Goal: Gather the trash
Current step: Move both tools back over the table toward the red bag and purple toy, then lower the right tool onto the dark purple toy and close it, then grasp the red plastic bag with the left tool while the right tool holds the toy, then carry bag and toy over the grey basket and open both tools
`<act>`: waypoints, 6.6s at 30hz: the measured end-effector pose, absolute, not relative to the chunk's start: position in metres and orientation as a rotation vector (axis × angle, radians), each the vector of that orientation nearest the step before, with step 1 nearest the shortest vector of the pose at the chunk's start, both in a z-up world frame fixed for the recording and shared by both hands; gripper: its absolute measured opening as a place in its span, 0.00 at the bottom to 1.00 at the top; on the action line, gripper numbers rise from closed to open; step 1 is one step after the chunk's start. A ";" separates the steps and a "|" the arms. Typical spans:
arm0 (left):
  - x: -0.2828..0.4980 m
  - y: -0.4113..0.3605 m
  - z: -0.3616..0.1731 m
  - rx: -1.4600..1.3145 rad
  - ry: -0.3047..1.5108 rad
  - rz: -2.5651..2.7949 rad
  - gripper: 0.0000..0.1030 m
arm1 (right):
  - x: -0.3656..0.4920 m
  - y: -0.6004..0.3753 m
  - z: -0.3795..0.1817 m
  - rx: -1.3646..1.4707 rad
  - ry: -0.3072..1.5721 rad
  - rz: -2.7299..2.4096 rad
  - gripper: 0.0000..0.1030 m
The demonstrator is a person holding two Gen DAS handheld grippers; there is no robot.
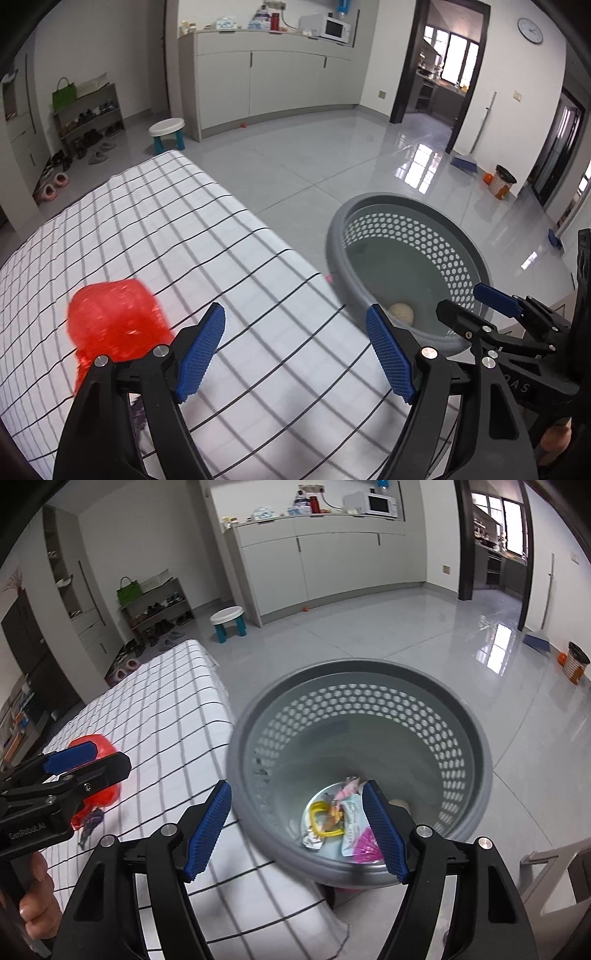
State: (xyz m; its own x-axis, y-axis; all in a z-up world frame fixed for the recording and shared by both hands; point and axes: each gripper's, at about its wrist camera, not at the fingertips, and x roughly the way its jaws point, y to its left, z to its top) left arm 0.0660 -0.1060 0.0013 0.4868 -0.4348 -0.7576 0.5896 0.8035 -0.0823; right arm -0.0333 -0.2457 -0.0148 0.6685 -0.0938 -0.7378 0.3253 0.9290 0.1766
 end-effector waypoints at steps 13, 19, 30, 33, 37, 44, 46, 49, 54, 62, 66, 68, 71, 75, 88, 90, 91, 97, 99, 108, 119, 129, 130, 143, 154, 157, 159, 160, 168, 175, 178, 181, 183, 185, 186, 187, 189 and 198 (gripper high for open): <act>0.059 -0.041 0.007 0.170 0.833 -0.544 0.80 | -0.021 -0.179 -0.003 0.228 0.820 -0.092 0.68; 0.053 -0.008 0.005 0.138 0.833 -0.496 0.86 | -0.012 -0.147 -0.003 0.192 0.836 -0.040 0.71; 0.041 0.060 0.011 0.078 0.783 -0.329 0.91 | -0.001 -0.101 -0.010 0.150 0.863 0.030 0.75; 0.039 0.077 0.009 0.050 0.783 -0.289 0.92 | 0.001 -0.088 -0.011 0.134 0.869 0.052 0.75; 0.034 0.097 0.005 0.024 0.786 -0.227 0.92 | 0.002 -0.072 -0.013 0.113 0.870 0.073 0.76; 0.026 0.128 -0.004 -0.008 0.789 -0.132 0.92 | 0.006 -0.047 -0.018 0.085 0.886 0.095 0.76; 0.025 0.134 -0.008 -0.016 0.799 -0.116 0.92 | 0.007 -0.042 -0.019 0.085 0.889 0.100 0.76; 0.023 0.141 -0.011 -0.025 0.803 -0.098 0.92 | 0.008 -0.036 -0.020 0.078 0.894 0.100 0.76; 0.021 0.150 -0.015 -0.041 0.819 -0.073 0.92 | 0.011 -0.025 -0.025 0.067 0.917 0.109 0.76; 0.019 0.164 -0.018 -0.066 0.814 -0.040 0.92 | 0.020 -0.005 -0.038 0.033 0.964 0.132 0.76; 0.020 0.166 -0.021 -0.068 0.821 -0.033 0.92 | 0.026 0.006 -0.044 0.021 0.983 0.134 0.76; 0.020 0.167 -0.024 -0.069 0.826 -0.031 0.92 | 0.031 0.009 -0.047 0.026 0.996 0.120 0.76; 0.021 0.168 -0.027 -0.073 0.837 -0.029 0.92 | 0.044 0.012 -0.053 0.039 1.027 0.097 0.76; 0.022 0.169 -0.031 -0.084 0.848 -0.031 0.92 | 0.059 0.015 -0.062 0.055 1.059 0.069 0.76; 0.022 0.165 -0.036 -0.105 0.870 -0.046 0.92 | 0.076 0.016 -0.077 0.044 1.063 -0.014 0.62; 0.023 0.164 -0.036 -0.106 0.872 -0.049 0.92 | 0.075 0.014 -0.075 0.035 1.054 -0.017 0.49; 0.023 0.163 -0.036 -0.106 0.874 -0.050 0.92 | 0.075 0.013 -0.074 0.023 1.051 -0.015 0.39; 0.028 0.157 -0.035 -0.109 0.882 -0.072 0.92 | 0.066 0.003 -0.071 0.050 1.048 0.049 0.14; 0.032 0.153 -0.035 -0.106 0.886 -0.080 0.92 | 0.062 -0.006 -0.070 0.077 1.049 0.071 0.14; 0.057 0.113 -0.032 -0.060 0.893 -0.175 0.92 | 0.047 -0.049 -0.059 0.161 1.033 0.060 0.14; 0.096 0.062 -0.051 0.012 0.927 -0.250 0.92 | 0.026 -0.094 -0.050 0.231 1.010 0.011 0.14; 0.126 0.045 -0.069 0.030 0.927 -0.232 0.92 | 0.024 -0.110 -0.050 0.271 1.005 0.011 0.14; 0.127 0.044 -0.069 0.033 0.925 -0.233 0.92 | 0.024 -0.109 -0.049 0.271 1.004 0.012 0.14; 0.118 0.033 -0.070 0.007 0.946 -0.309 0.42 | 0.022 -0.114 -0.048 0.283 1.000 0.008 0.14; 0.092 0.012 -0.033 0.010 0.885 -0.377 0.42 | 0.008 -0.146 -0.035 0.317 0.947 -0.044 0.14; 0.086 -0.005 -0.023 0.027 0.864 -0.410 0.42 | 0.001 -0.164 -0.030 0.329 0.924 -0.078 0.14; 0.082 -0.019 -0.018 0.039 0.853 -0.440 0.42 | -0.003 -0.173 -0.027 0.335 0.912 -0.097 0.14; 0.081 -0.025 -0.016 0.043 0.849 -0.453 0.42 | -0.007 -0.181 -0.025 0.341 0.906 -0.113 0.14; 0.071 -0.080 -0.008 0.079 0.838 -0.566 0.42 | -0.028 -0.232 -0.019 0.373 0.868 -0.215 0.14; 0.063 -0.127 -0.009 0.134 0.847 -0.652 0.42 | -0.037 -0.273 -0.020 0.398 0.846 -0.301 0.14; 0.062 -0.147 -0.011 0.158 0.849 -0.679 0.42 | -0.039 -0.289 -0.023 0.415 0.844 -0.325 0.14; 0.065 -0.165 -0.015 0.177 0.852 -0.697 0.42 | -0.041 -0.303 -0.024 0.421 0.839 -0.349 0.14; 0.067 -0.179 -0.018 0.188 0.858 -0.712 0.42 | -0.042 -0.311 -0.026 0.431 0.838 -0.358 0.14; 0.068 -0.191 -0.019 0.202 0.859 -0.731 0.42 | -0.043 -0.319 -0.028 0.441 0.839 -0.366 0.14; 0.069 -0.195 -0.019 0.209 0.856 -0.738 0.42 | -0.043 -0.321 -0.028 0.444 0.839 -0.367 0.14; 0.069 -0.200 -0.020 0.218 0.853 -0.741 0.42 | -0.043 -0.323 -0.030 0.447 0.841 -0.370 0.14; 0.070 -0.211 -0.024 0.236 0.856 -0.744 0.42 | -0.042 -0.327 -0.032 0.448 0.843 -0.373 0.14; 0.069 -0.229 -0.032 0.278 0.874 -0.752 0.43 | -0.045 -0.333 -0.038 0.467 0.858 -0.386 0.14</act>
